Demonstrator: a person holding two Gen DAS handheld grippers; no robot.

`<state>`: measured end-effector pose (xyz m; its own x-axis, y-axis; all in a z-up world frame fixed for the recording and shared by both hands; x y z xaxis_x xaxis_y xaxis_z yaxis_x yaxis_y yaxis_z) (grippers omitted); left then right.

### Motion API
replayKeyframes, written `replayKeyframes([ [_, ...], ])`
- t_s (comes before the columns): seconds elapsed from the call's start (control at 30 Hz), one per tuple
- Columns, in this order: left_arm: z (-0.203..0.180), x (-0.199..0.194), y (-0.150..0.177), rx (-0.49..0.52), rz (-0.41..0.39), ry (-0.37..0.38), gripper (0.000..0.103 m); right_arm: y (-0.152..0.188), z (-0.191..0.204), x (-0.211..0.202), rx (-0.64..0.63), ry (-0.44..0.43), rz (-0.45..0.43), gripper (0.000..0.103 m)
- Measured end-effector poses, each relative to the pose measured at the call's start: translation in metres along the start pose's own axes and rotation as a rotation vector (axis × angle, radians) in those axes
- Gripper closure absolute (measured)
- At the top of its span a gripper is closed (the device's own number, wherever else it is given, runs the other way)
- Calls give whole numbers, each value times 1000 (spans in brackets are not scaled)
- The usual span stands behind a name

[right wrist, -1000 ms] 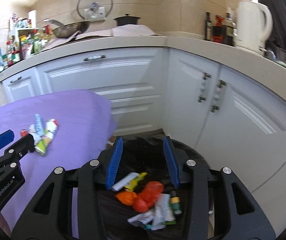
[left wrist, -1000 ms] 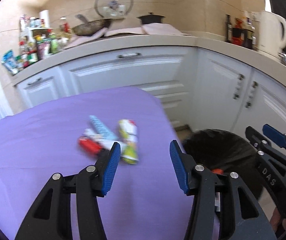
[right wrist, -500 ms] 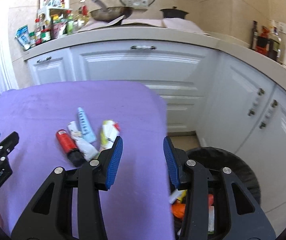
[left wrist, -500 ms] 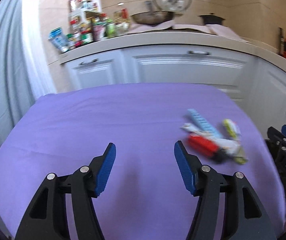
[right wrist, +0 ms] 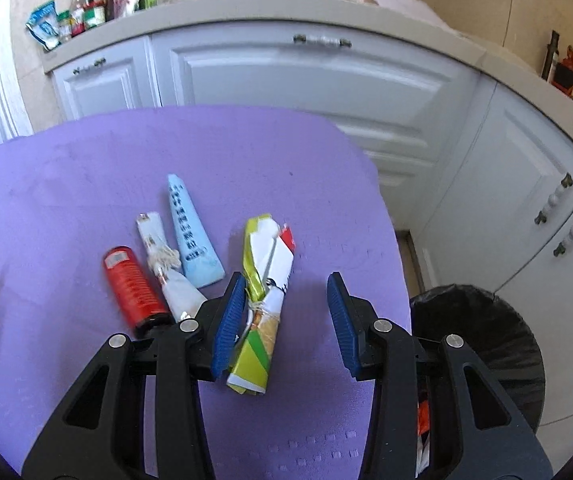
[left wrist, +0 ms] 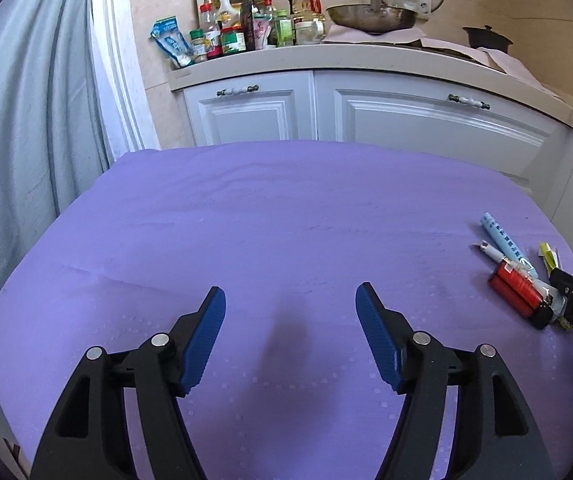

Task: Collect trash
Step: 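Grasp the yellow-white wrapper with the right tool, then move the left tool toward the red canister while the right tool holds the wrapper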

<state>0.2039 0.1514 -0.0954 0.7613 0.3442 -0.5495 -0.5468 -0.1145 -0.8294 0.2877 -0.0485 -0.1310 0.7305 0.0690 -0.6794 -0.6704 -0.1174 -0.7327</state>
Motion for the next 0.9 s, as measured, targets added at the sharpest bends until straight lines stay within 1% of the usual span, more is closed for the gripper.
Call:
replayKeyframes([
  [0.17,-2,1,2,3,6,12,36,5,1,3,-8,-3,24,62],
  [0.23,-4,1,3,7,7,18,35,6,2,3,-16,-3,28,65],
  [0.37,-6,2,2,10,8,22,35,7,1,2,-21,2,26,84],
  [0.6,-16,1,3,27,13,28,35,5,-1,-4,-1,-10,0,85],
  [0.9,-33,-2,3,48,13,48,34,0,-14,-30,14,1,-95,85],
])
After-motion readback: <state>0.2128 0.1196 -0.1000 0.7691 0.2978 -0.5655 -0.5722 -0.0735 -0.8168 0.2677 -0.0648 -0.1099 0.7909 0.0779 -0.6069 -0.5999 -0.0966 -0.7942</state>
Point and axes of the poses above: each gripper's, at about its wrist camera, not at the fingertips, and x roughly the way its jaws point, z to its left, y to its underside, the point moved 8 cm from there along x, roughly the way its jaws point, and after that the axes turned 7 degrees about -z, right-handed, at the moved point
